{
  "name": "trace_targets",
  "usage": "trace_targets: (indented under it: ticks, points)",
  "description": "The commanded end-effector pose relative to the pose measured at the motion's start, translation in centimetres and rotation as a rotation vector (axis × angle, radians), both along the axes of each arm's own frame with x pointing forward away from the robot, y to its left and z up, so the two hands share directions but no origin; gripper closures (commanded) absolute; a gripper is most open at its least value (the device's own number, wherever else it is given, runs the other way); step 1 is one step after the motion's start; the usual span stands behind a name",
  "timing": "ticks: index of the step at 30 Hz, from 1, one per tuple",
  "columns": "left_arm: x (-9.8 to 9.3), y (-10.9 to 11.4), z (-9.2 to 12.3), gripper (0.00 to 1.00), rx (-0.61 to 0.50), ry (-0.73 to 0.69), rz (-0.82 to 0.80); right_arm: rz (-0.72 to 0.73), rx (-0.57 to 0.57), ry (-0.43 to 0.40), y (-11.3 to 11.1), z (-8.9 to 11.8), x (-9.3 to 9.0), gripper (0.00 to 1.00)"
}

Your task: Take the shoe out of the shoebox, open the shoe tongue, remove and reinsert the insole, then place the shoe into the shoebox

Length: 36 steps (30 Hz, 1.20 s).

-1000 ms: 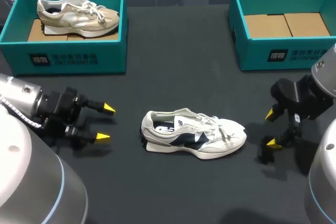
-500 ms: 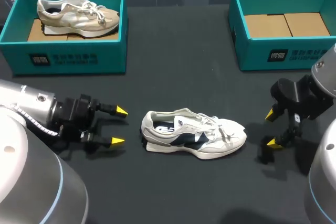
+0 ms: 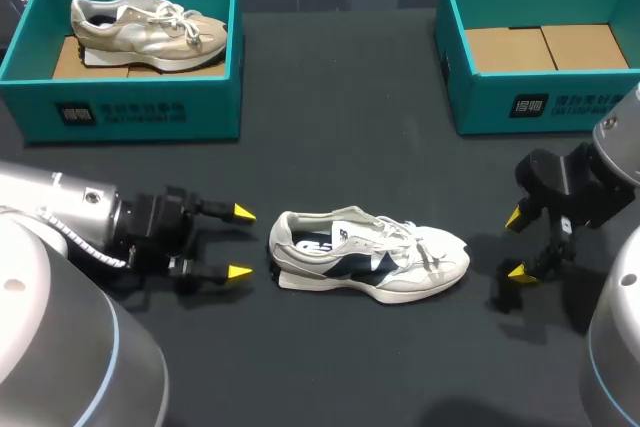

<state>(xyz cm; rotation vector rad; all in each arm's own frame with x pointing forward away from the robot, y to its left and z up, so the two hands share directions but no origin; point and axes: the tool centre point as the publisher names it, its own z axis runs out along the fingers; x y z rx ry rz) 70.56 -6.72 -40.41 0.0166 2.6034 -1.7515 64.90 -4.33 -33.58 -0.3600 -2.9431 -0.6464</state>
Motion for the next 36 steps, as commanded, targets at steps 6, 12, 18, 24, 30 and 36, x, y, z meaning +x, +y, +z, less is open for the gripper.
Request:
trace_targets:
  ticks: [6, 12, 18, 24, 30, 36]
  points:
    - [-0.5, -1.4, -0.3, 0.0, -0.014, 0.0, 0.03, -0.001, -0.001, -0.001, 0.0, 0.0, -0.1, 0.0]
    - [-0.9, -2.2, -0.3, 0.0, -0.017, -0.007, 0.032, -0.001, -0.001, -0.001, 0.0, 0.0, -0.1, 0.0]
    - [-1.0, -3.2, -0.2, 0.0, -0.023, -0.015, 0.037, -0.001, -0.001, -0.001, 0.0, 0.0, -0.1, 0.0]
    - [-1.0, -3.9, -0.3, 0.0, -0.028, -0.019, 0.041, -0.001, -0.001, -0.001, 0.0, 0.0, -0.1, 0.0]
    - [-0.7, -4.8, -0.4, 0.0, -0.032, -0.025, 0.045, -0.001, -0.001, -0.001, 0.0, 0.0, -0.1, 0.0]
    - [-0.7, -5.3, -0.5, 0.0, -0.035, -0.016, 0.044, -0.001, -0.001, -0.001, 0.0, 0.0, -0.1, 0.0]
